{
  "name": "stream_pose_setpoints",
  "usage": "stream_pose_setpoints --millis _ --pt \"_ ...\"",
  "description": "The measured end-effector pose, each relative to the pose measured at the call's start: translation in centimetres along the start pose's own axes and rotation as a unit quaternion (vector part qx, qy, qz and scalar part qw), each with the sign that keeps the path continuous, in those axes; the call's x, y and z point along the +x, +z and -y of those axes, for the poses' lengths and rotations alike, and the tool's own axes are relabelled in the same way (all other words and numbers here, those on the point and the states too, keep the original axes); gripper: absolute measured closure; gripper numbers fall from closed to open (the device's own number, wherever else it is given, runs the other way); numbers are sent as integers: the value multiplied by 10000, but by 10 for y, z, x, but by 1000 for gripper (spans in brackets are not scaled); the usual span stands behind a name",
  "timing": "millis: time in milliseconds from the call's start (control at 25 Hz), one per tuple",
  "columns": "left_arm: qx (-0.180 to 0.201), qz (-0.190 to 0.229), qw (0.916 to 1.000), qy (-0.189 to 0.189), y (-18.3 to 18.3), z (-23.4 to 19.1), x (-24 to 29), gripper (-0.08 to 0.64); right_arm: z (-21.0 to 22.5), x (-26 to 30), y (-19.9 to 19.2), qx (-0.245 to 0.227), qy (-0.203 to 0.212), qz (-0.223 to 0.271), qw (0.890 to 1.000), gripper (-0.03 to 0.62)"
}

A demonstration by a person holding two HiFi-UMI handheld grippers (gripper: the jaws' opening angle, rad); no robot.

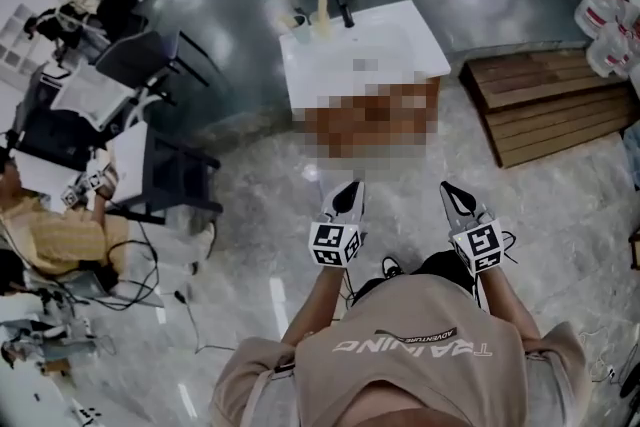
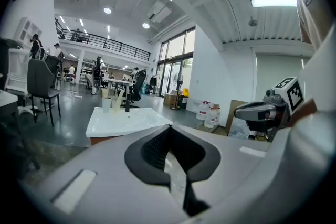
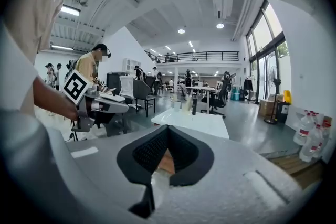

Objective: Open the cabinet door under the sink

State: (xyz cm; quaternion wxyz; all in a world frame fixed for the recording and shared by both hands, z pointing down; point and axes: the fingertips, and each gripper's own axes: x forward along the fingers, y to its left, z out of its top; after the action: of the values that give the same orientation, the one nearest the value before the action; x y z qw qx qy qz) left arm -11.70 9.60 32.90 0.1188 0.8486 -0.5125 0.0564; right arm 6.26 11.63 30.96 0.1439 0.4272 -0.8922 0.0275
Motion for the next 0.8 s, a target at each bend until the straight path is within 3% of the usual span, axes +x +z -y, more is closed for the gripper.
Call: stream_pose_setpoints --millis 240,480,800 --pt "-167 -288 9991 254 -10 -21 16 543 20 34 10 32 189 49 9998 591" --pt "-197 -99 9986 487 24 -29 55 543 55 77 15 2 612 114 9981 591" --pt "-96 67 9950 988 63 -55 101 543 116 124 25 28 872 244 9959 591"
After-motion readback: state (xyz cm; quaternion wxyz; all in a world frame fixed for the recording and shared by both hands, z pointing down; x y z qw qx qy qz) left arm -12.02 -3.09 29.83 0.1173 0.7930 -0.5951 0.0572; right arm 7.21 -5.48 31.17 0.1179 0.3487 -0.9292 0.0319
